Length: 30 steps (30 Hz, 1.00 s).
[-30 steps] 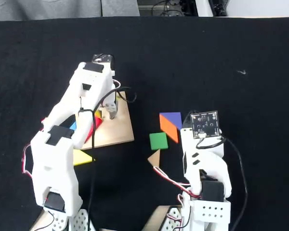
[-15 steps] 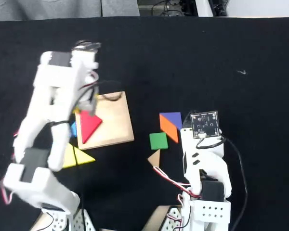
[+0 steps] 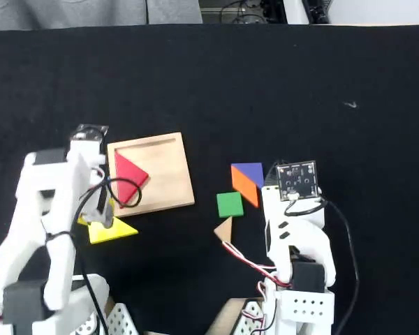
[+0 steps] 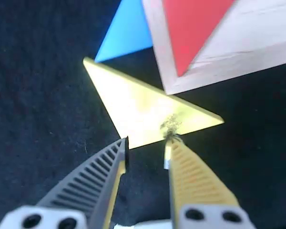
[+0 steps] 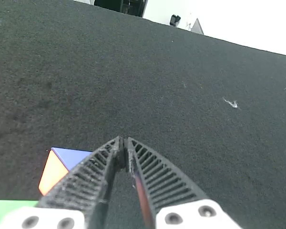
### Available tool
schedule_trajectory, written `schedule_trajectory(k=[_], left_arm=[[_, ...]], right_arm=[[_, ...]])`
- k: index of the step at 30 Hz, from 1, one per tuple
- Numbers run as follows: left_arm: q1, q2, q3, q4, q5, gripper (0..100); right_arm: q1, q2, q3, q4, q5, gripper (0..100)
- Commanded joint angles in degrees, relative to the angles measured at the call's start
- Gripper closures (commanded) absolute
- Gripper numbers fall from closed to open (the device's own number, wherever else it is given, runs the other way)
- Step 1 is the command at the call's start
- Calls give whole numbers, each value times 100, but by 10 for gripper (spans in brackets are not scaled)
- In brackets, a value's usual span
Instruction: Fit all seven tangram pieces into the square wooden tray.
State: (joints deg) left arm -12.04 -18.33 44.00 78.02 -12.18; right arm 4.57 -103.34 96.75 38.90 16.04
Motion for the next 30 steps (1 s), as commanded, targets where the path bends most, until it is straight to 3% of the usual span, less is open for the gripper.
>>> schedule_trajectory(k=[1,3,5,12,15,30], left_arm=[[-620,-404,391,-396,1152,705],[-936,-440,444,-422,1688,630],[-1051,-387,470,-422,1732,597],[-1077,-387,1200,-1371,2312,597],[-1068,-396,1534,-1723,2189,597],[-1710,-387,1525,-1776,756,638]], right_arm=[[-70,-426,-22,-105,-35,986],[-70,-426,-22,-105,-35,986],[-79,-426,-22,-105,-35,986],[-79,-426,-22,-105,-35,985],[-79,-426,-22,-105,-35,985],[-79,-426,-22,-105,-35,985]])
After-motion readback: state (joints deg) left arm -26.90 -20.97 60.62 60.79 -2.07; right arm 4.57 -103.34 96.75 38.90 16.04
